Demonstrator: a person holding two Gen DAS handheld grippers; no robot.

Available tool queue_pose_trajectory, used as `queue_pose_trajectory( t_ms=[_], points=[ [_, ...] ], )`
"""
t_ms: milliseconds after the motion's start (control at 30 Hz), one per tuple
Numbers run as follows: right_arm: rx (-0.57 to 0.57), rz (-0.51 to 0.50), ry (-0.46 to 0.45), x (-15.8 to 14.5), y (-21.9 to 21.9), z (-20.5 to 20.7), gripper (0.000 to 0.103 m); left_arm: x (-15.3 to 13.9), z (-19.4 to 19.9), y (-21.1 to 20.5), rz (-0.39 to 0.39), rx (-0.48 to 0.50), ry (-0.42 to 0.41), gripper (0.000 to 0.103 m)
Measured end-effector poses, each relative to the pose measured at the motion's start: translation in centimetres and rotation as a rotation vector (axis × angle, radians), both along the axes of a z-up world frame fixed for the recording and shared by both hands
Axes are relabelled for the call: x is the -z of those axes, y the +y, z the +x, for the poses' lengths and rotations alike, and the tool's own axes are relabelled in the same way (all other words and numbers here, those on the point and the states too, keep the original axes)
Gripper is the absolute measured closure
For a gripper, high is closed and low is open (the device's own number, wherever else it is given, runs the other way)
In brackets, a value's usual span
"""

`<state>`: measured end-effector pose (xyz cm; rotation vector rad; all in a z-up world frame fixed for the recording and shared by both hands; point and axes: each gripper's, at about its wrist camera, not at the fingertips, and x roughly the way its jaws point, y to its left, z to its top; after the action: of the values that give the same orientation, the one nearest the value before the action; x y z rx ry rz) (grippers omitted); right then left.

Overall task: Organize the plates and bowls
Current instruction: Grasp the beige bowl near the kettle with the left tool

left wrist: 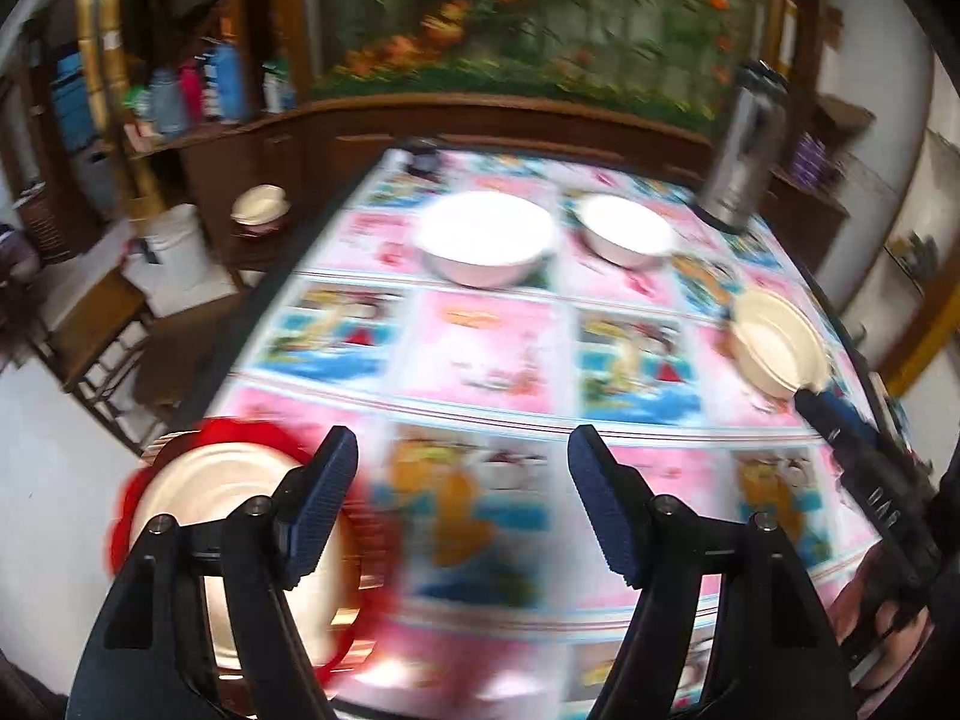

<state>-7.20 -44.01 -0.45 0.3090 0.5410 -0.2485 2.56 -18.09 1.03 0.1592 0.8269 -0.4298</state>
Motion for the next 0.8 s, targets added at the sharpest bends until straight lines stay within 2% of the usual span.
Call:
queue_pose_trajectory(
  t_ms=[67, 133, 200, 333, 400, 433, 567, 633, 667, 733, 767, 800],
  points=[
    [0.040, -0.026, -0.001, -0.9, -2.3, -0.9, 0.055, 0.2, 0.2, -2.6, -0.035, 0.046, 0.044, 0.030],
    [0.093, -0.057, 0.003, -1.2, -4.2, -1.5, 0.051, 0.9, 0.9, -5.8, -0.034, 0.075, 0.107, 0.031],
    [0.148, -0.037, 0.004, -1.1, -6.7, -2.2, 0.051, 1.2, 1.4, -8.0, -0.052, 0.104, 0.145, 0.031],
    [0.242, -0.006, 0.047, -0.1, -12.0, -2.6, 0.051, 1.7, 3.8, -13.2, -0.081, 0.095, 0.204, 0.031],
    [0.283, 0.018, 0.052, -0.5, -13.7, -2.7, 0.049, 1.7, 4.3, -14.9, -0.054, 0.085, 0.203, 0.031],
    [0.272, 0.025, 0.042, -1.2, -13.9, -2.6, 0.049, 1.4, 4.6, -15.8, -0.063, 0.093, 0.202, 0.031],
    [0.099, 0.012, -0.006, -6.3, -12.0, 0.5, 0.047, 0.9, 6.4, -19.0, -0.099, 0.063, 0.215, 0.031],
    [0.058, -0.004, 0.001, -7.3, -11.2, 1.5, 0.047, 1.7, 7.0, -20.0, -0.059, 0.077, 0.243, 0.031],
    [0.043, -0.026, 0.006, -7.4, -11.1, 1.5, 0.046, 2.3, 6.9, -20.1, -0.044, 0.088, 0.245, 0.031],
    [0.084, -0.062, 0.023, -6.1, -11.9, 0.8, 0.043, 3.3, 7.1, -20.4, -0.012, 0.108, 0.229, 0.031],
    [0.134, -0.045, 0.041, -4.9, -13.4, 0.4, 0.042, 3.7, 7.5, -20.8, 0.008, 0.102, 0.225, 0.031],
    [0.184, 0.013, 0.060, -3.6, -15.5, 0.1, 0.041, 4.2, 8.1, -21.3, 0.004, 0.094, 0.239, 0.031]
  ],
)
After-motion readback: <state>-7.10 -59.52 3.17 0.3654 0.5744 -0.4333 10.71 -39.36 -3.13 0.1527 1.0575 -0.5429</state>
